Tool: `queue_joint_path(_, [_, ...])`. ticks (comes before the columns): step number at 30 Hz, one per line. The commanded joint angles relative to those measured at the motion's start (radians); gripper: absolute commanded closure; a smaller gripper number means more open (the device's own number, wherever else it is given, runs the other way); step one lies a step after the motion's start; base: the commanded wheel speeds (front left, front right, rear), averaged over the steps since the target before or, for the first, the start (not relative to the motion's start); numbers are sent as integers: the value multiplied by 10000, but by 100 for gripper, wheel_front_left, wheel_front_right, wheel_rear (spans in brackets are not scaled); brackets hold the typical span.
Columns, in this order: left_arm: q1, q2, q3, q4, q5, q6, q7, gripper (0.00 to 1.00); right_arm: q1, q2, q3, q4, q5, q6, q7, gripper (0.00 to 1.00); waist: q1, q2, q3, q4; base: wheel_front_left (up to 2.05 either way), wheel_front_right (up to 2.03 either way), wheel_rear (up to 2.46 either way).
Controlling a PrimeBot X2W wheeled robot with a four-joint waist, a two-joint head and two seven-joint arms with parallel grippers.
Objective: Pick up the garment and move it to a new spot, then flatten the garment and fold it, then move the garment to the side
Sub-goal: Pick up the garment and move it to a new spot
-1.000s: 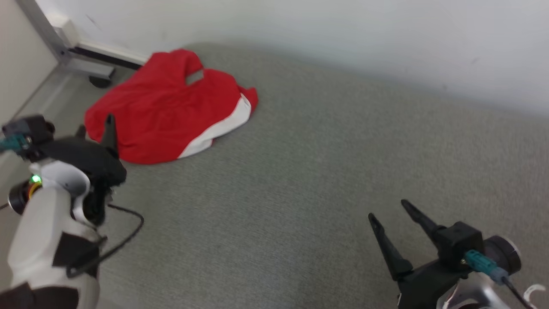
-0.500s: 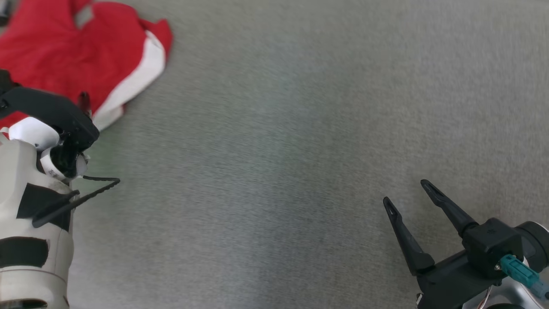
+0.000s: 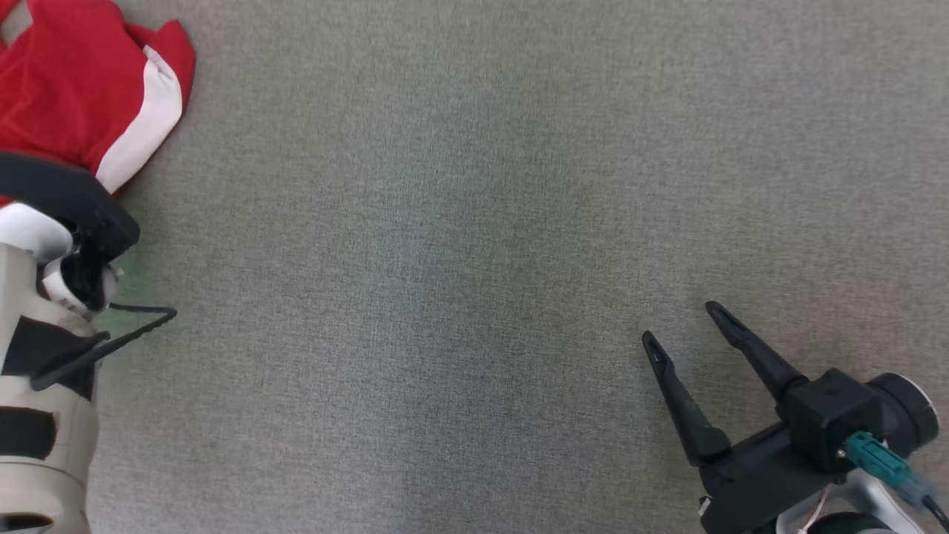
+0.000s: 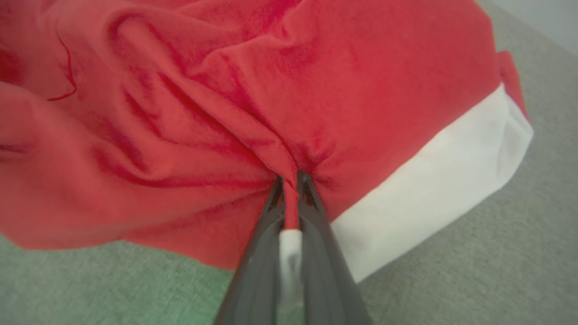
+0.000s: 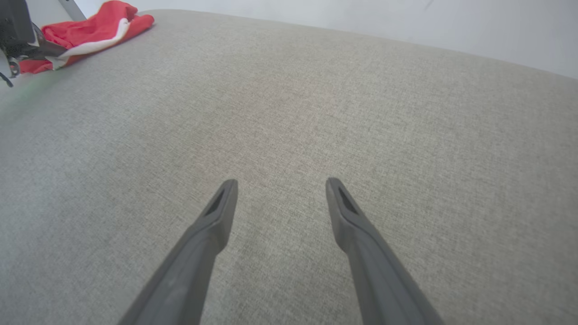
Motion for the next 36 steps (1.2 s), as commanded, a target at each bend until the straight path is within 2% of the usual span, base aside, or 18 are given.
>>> queue_joint_path(1, [133, 20, -57, 162, 39, -85, 64, 100, -91, 83, 96, 132, 44, -17, -113, 0, -1, 0, -372, -33, 0, 0, 0])
queue_joint_path(10, [-317, 976, -475, -227, 359, -633, 205, 100, -441, 804, 663, 1590, 354, -17, -1068, 0, -1, 0, -2225, -270, 0, 0, 0])
queue_joint_path(13, [-559, 1097, -749, -619, 515, -818, 258, 100, -385, 1070, 744, 2145, 469, -17, -1467, 0, -1, 0, -3001, -445, 0, 0, 0])
queue_joint_path(19, [-491, 916, -1075, -1664, 233, -1167, 298, 100, -221, 1521, 523, 3092, 502, -17, -2140, 0, -1, 0, -4627, -1039, 0, 0, 0])
queue_joint_path(23, [-162, 702, -1616, -2885, 81, -1242, 260, 100, 91, 1746, 94, 3303, 394, -17, -2392, 0, -1, 0, -5332, -1509, 0, 0, 0])
queue_joint_path(24, [-162, 702, -1616, -2885, 81, -1242, 260, 100, 91, 1746, 94, 3303, 394, -17, -2392, 0, -1, 0, -5332, -1509, 0, 0, 0])
queue_joint_path(26, [150, 476, -1956, -3733, -298, -1246, 333, 100, 224, 1829, -94, 3344, 304, -17, -2450, 0, -1, 0, -5544, -1795, 0, 0, 0])
queue_joint_path(30, [837, 380, -2374, -5531, -1015, -1225, 520, 100, 393, 1918, -353, 3350, 177, -17, -2504, 0, -1, 0, -5756, -2455, 0, 0, 0])
queue_joint_path(34, [1564, 319, -2758, -6981, -1115, -1227, 833, 100, 550, 1973, -403, 3291, 105, -17, -2454, 0, -1, 0, -5808, -3101, 0, 0, 0])
queue_joint_path(36, [2038, 99, -2893, -7584, -1288, -1177, 953, 100, 565, 1994, -362, 3270, 86, -17, -2404, 0, -1, 0, -5816, -3418, 0, 0, 0])
